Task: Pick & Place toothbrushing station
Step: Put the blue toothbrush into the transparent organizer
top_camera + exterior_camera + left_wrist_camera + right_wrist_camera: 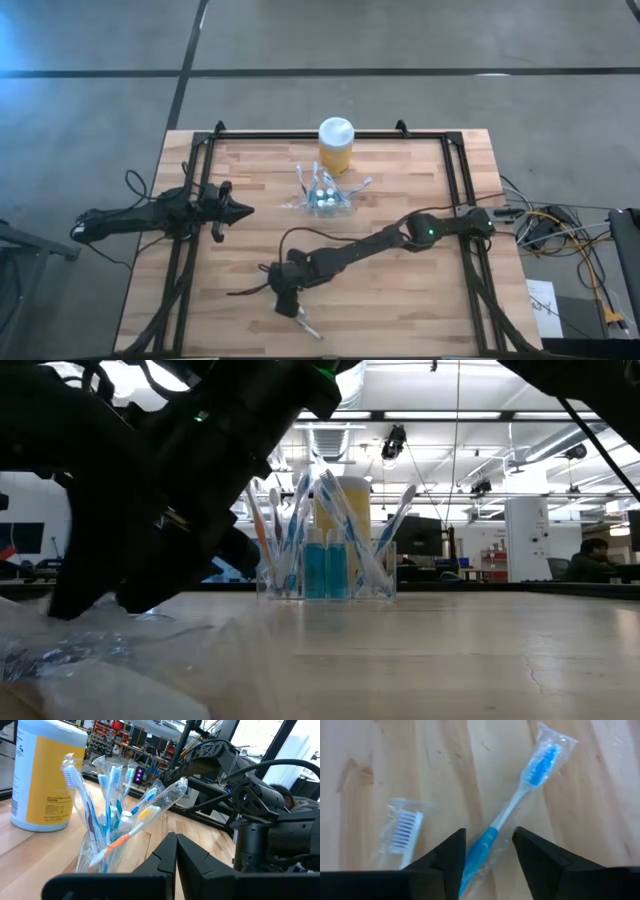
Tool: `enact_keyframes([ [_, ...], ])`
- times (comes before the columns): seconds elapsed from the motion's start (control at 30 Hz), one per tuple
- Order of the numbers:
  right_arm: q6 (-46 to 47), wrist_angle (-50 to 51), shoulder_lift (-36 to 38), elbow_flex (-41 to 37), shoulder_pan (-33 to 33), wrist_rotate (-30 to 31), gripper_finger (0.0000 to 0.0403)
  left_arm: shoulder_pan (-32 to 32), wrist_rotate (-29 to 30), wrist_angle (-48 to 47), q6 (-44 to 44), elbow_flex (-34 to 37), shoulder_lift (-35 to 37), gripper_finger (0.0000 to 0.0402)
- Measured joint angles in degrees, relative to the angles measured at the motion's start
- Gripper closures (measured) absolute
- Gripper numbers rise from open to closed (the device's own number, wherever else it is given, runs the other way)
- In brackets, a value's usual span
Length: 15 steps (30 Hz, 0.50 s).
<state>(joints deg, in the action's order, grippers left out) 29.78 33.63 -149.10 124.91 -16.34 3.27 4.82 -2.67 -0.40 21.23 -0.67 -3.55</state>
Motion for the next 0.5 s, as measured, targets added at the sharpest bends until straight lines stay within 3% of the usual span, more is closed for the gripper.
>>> enact_keyframes([
  [0.17, 0.04, 3.11, -0.06, -0.16, 0.07, 1.36, 0.0283, 0.00, -0.03, -0.02, 0.13, 0.00, 0.00, 0.0387],
  [0.37, -0.35, 3.54, 0.06, -0.32, -0.07, 2.84, 0.0375, 0.00, -0.03, -0.02, 0.15, 0.02, 0.00, 0.0387],
  [0.5, -1.82, 3.75, 0.84, -0.45, -0.76, 5.71, 0.0383, 0.00, -0.05, -0.02, 0.25, 0.02, 0.00, 0.0387],
])
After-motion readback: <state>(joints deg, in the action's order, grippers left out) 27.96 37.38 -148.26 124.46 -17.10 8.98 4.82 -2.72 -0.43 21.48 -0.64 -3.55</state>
